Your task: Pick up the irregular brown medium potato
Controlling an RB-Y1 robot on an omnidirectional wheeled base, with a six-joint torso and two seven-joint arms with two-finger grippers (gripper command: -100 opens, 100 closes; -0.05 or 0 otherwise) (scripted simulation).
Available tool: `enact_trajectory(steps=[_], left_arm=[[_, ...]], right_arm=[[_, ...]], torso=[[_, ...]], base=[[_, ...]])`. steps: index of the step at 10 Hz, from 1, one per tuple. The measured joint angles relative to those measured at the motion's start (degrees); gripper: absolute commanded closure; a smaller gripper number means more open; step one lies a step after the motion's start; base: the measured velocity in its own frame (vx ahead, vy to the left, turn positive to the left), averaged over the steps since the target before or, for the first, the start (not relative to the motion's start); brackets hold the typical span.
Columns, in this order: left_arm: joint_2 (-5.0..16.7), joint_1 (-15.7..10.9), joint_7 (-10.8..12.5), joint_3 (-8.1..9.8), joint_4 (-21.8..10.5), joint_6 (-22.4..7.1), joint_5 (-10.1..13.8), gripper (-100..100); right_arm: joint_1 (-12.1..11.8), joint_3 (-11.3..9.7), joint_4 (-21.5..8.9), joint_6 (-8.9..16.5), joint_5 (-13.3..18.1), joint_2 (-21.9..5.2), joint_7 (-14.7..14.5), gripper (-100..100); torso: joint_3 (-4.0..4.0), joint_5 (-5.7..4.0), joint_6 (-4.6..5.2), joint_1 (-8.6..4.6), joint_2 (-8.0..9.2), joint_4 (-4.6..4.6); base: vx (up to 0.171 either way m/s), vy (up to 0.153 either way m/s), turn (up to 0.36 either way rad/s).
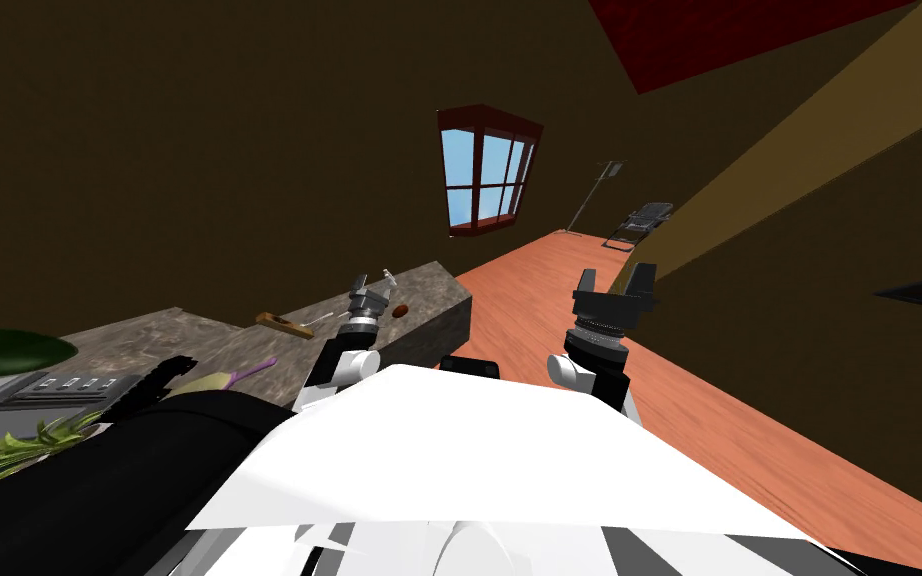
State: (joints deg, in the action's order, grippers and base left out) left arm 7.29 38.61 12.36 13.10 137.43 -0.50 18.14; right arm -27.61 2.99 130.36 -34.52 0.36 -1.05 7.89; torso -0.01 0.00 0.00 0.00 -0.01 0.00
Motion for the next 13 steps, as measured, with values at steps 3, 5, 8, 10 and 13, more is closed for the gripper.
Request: enact_trajectory(steps=[3,5,8,10,13], left_arm=[[0.49,1.92,1.10,1.80,0.08,-4.00,2.10,-100],[0.52,3.55,1.72,2.74,0.83,-6.66,3.27,-100],[0.72,4.92,2.51,3.81,0.45,-10.05,4.70,-100],[1.08,6.23,3.24,4.88,0.59,-12.44,5.95,-100],[1.08,7.46,4.22,6.38,0.86,-17.05,7.29,-100]], right_arm=[[0.00,0.00,0.00,0.00,0.00,0.00,0.00,0],[0.00,0.00,0.00,0.00,0.00,0.00,0.00,0],[0.00,0.00,0.00,0.00,0.00,0.00,0.00,0],[0.00,0.00,0.00,0.00,0.00,0.00,0.00,0],[0.00,0.00,0.00,0.00,0.00,0.00,0.00,0]], torso=[[0.00,0.00,0.01,0.01,0.00,0.00],[0.00,0.00,0.01,0.01,0.00,0.00],[0.00,0.00,-0.01,0.02,0.00,0.00],[0.00,0.00,-0.01,0.02,0.00,0.00],[-0.01,0.01,0.01,0.03,-0.01,0.00]], base=[[0.005,-0.001,-0.060],[0.005,0.001,-0.083],[0.006,0.000,-0.094],[0.006,0.003,-0.080],[0.008,0.005,-0.129]])
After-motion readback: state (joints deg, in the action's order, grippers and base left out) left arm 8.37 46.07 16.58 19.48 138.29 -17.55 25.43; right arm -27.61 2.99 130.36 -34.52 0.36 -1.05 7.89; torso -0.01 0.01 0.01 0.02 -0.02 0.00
